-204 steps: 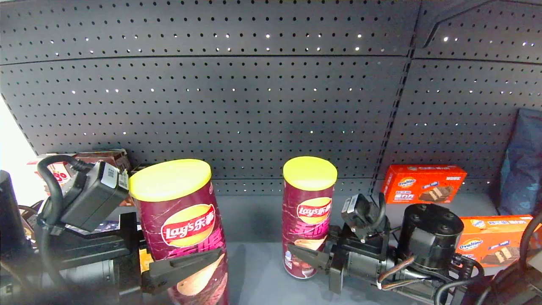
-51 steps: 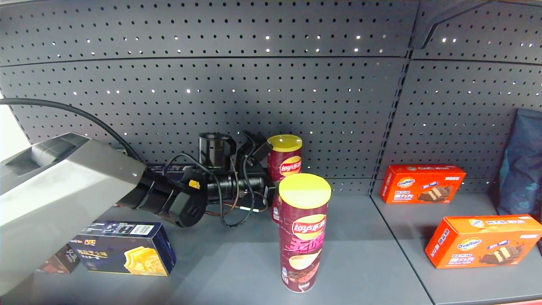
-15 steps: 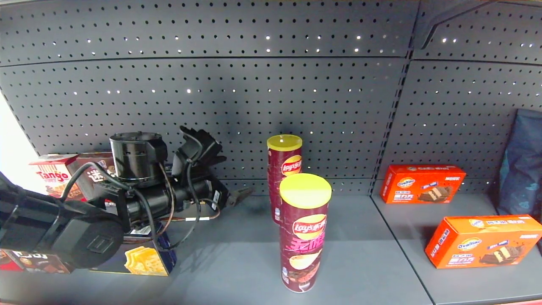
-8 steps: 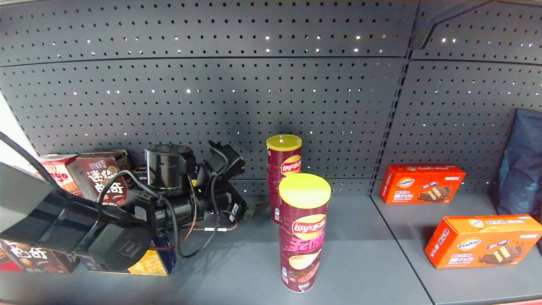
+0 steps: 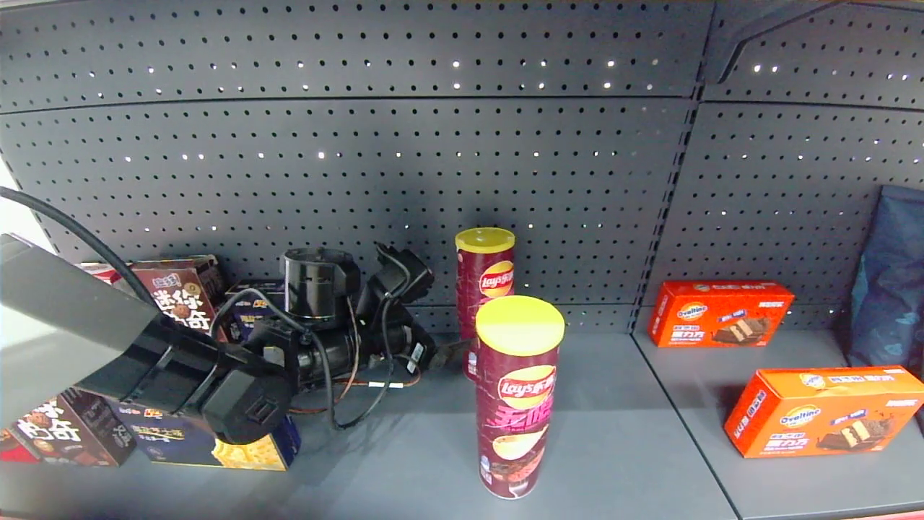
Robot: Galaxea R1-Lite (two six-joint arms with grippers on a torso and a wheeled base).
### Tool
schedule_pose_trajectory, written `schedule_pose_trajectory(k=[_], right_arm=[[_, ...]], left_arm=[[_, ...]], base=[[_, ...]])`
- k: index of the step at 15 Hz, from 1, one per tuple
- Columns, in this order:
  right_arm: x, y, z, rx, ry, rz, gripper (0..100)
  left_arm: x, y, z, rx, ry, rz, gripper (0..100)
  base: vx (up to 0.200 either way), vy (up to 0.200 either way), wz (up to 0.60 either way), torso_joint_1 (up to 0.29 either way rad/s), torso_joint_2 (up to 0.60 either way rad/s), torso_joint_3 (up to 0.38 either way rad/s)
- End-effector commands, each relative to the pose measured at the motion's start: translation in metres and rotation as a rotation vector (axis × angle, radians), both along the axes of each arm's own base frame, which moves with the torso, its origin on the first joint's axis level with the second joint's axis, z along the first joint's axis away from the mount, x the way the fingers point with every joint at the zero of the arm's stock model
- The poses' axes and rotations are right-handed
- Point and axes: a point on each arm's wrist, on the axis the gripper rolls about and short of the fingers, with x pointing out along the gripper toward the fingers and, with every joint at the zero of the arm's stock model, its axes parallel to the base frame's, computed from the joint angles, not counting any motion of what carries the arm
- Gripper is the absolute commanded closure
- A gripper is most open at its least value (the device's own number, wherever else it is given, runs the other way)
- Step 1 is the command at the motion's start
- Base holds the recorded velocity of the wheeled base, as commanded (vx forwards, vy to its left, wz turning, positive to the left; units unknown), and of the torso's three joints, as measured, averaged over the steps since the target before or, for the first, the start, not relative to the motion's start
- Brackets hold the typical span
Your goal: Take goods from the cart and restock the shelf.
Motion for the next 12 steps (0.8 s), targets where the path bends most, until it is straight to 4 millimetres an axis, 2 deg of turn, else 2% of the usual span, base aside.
schedule_pose_trajectory(k=[1, 12], right_arm=[[0.0000, 0.0000, 0.0000, 0.000, 0.000, 0.000, 0], [0.0000, 0.0000, 0.0000, 0.000, 0.000, 0.000, 0]], left_arm=[[0.0026, -0.0002, -0.0038, 0.005, 0.007, 0.004, 0], [0.0088, 0.0086, -0.0040, 0.009, -0.001, 0.044, 0]], base=[[0.000, 0.000, 0.00, 0.000, 0.00, 0.000], [0.000, 0.000, 0.00, 0.000, 0.00, 0.000]])
